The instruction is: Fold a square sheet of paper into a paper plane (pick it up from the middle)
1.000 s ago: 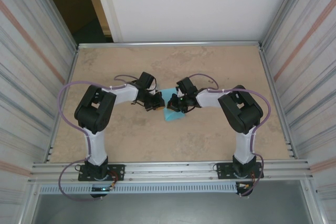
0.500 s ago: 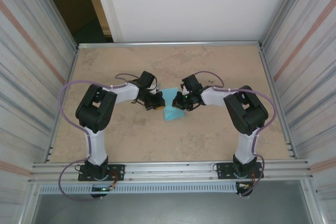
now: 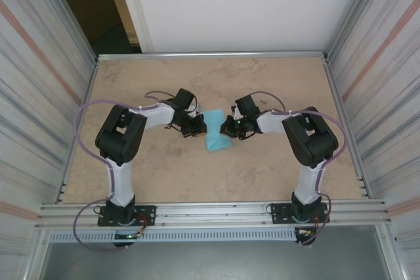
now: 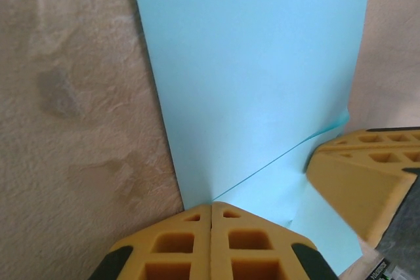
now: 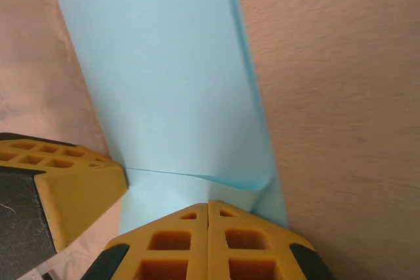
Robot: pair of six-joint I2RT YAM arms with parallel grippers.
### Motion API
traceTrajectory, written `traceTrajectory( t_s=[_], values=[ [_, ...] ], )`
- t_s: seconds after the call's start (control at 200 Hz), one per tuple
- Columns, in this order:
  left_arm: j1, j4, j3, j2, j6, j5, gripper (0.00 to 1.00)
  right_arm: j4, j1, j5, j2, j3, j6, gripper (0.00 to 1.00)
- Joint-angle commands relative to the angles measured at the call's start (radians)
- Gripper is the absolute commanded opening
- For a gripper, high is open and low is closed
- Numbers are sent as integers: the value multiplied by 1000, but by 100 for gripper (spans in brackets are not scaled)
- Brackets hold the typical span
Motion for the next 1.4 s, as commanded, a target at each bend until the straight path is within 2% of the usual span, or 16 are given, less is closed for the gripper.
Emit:
traceTrajectory(
  t_s=[0.0, 0.05, 0.17, 0.311, 0.436, 0.636, 0.952, 1.042, 1.198, 1.398],
  values=[
    [-3, -106, -28, 72, 27, -96, 0, -37, -30, 102, -68, -44, -3, 0],
    [-3, -103, -23, 73, 29, -87, 0, -25, -11, 122, -111, -50, -19, 0],
    [-5, -103, -13, 75, 37, -80, 0, -117, 79, 208, -150, 35, -97, 0],
    [-6, -102, -11, 74, 39, -76, 0, -108, 123, 144, -80, 93, -82, 0],
    [-6, -100, -16, 74, 41, -73, 0, -82, 109, 90, -20, 99, -53, 0],
    [-5, -103, -16, 77, 46, -74, 0, -84, 28, 49, 34, 90, -44, 0],
    [-5, -112, -17, 90, 47, -84, 0, -103, -85, 101, 9, 21, -33, 0],
    [-5, -111, -10, 90, 50, -77, 0, -89, -78, 113, -44, 10, -57, 0],
    [-5, -115, 5, 88, 62, -70, 0, -69, -10, 118, -132, 15, -97, 0],
    [-5, -118, 14, 86, 78, -60, 0, -89, 51, -7, -22, 86, -78, 0]
  ],
)
